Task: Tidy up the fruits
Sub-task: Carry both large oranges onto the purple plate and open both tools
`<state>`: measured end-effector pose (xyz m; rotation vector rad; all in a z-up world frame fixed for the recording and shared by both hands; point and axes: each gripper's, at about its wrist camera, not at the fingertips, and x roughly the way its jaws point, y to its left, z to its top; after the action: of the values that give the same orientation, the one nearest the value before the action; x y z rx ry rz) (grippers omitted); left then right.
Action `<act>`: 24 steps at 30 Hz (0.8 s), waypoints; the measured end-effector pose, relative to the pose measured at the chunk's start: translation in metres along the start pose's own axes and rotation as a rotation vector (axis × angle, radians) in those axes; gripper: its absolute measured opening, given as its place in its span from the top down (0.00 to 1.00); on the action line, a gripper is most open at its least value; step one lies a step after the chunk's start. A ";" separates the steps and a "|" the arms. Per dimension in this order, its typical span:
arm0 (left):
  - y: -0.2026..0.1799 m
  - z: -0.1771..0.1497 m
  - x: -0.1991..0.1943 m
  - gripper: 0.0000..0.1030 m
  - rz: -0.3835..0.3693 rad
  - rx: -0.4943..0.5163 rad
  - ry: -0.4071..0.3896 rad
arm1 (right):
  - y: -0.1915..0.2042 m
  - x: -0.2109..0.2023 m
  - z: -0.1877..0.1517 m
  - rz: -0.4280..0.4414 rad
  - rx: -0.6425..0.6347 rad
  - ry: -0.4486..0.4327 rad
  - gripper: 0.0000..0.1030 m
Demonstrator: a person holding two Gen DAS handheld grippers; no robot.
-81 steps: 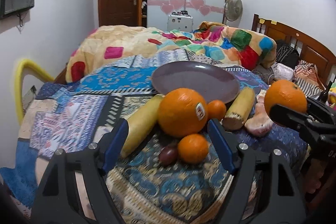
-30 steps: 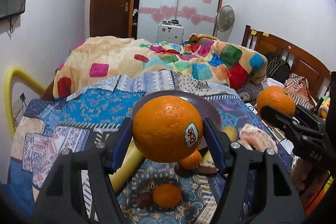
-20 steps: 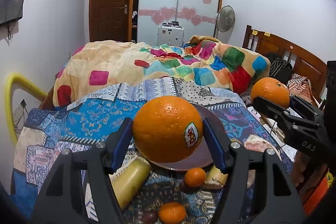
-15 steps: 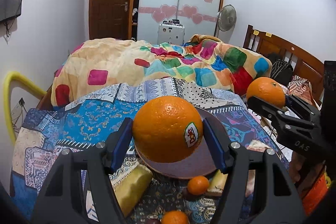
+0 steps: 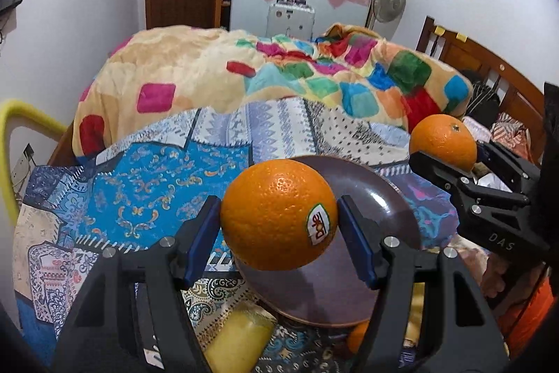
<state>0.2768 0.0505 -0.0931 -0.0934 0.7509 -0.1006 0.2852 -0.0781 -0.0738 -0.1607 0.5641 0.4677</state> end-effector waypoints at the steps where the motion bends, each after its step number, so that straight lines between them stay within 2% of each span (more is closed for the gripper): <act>1: 0.001 0.000 0.004 0.35 0.002 0.001 0.011 | 0.000 0.005 0.000 0.004 -0.004 0.013 0.41; 13: -0.002 0.005 0.045 0.35 0.007 0.040 0.130 | 0.004 0.056 -0.003 0.041 -0.060 0.215 0.41; 24: -0.003 0.005 0.058 0.35 -0.003 0.036 0.198 | 0.003 0.075 -0.010 0.037 -0.053 0.310 0.40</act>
<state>0.3225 0.0406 -0.1286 -0.0502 0.9467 -0.1278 0.3351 -0.0500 -0.1232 -0.2769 0.8593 0.4976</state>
